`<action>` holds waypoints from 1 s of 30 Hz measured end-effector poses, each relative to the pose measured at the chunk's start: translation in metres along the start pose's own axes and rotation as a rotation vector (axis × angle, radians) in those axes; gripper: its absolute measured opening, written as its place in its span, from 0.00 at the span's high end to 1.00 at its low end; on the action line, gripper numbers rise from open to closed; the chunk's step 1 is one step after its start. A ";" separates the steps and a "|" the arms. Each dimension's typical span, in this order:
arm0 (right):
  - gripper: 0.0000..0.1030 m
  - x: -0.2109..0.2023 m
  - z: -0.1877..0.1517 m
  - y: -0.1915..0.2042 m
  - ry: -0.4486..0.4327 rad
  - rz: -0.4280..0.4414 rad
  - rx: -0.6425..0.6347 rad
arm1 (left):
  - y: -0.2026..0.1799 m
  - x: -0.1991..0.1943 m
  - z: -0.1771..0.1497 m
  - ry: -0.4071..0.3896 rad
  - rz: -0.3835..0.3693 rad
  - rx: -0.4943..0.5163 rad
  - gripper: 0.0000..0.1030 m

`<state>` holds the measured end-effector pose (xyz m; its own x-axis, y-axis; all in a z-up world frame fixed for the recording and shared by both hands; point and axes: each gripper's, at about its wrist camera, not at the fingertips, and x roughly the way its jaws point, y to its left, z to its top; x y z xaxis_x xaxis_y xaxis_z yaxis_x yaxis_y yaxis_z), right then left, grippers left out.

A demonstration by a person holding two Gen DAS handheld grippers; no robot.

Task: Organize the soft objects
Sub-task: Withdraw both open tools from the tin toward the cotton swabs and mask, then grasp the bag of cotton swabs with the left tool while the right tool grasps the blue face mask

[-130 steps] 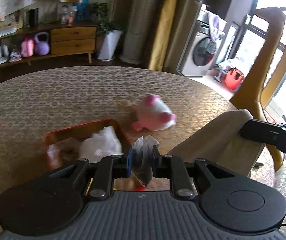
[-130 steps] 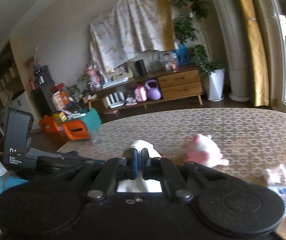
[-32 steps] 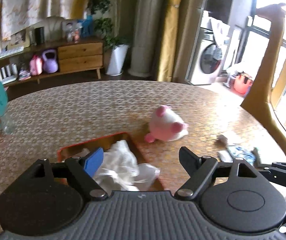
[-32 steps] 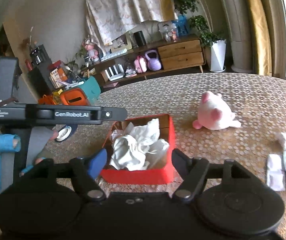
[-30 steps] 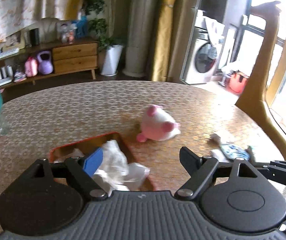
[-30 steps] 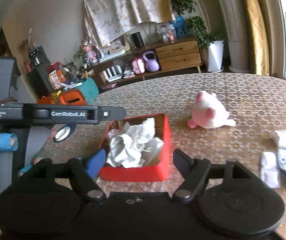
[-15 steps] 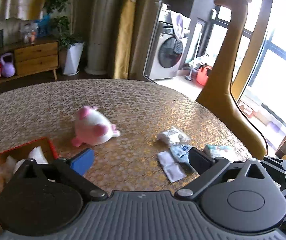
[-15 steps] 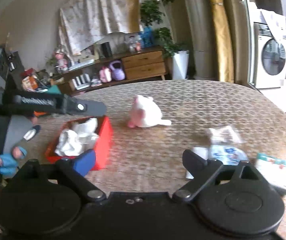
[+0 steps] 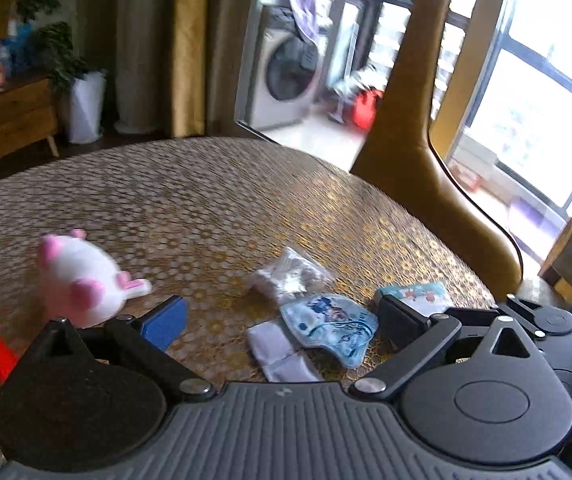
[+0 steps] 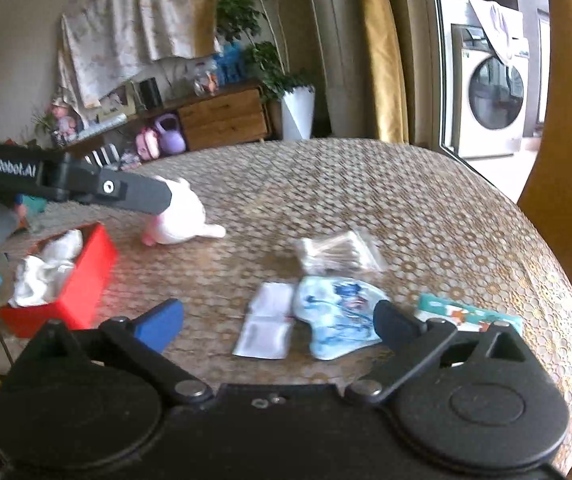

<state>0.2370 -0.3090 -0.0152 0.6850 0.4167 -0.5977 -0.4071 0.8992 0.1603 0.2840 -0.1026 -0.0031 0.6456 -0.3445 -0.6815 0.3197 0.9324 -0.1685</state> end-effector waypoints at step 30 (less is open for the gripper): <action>0.01 0.134 -0.004 -0.054 0.242 0.039 -0.147 | -0.019 0.202 0.028 0.201 0.078 0.118 0.01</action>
<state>0.3480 -0.3020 -0.1068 0.5098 0.3909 -0.7664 -0.5258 0.8466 0.0820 0.4278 -0.1932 -0.1179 0.5242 -0.2324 -0.8193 0.3608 0.9320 -0.0335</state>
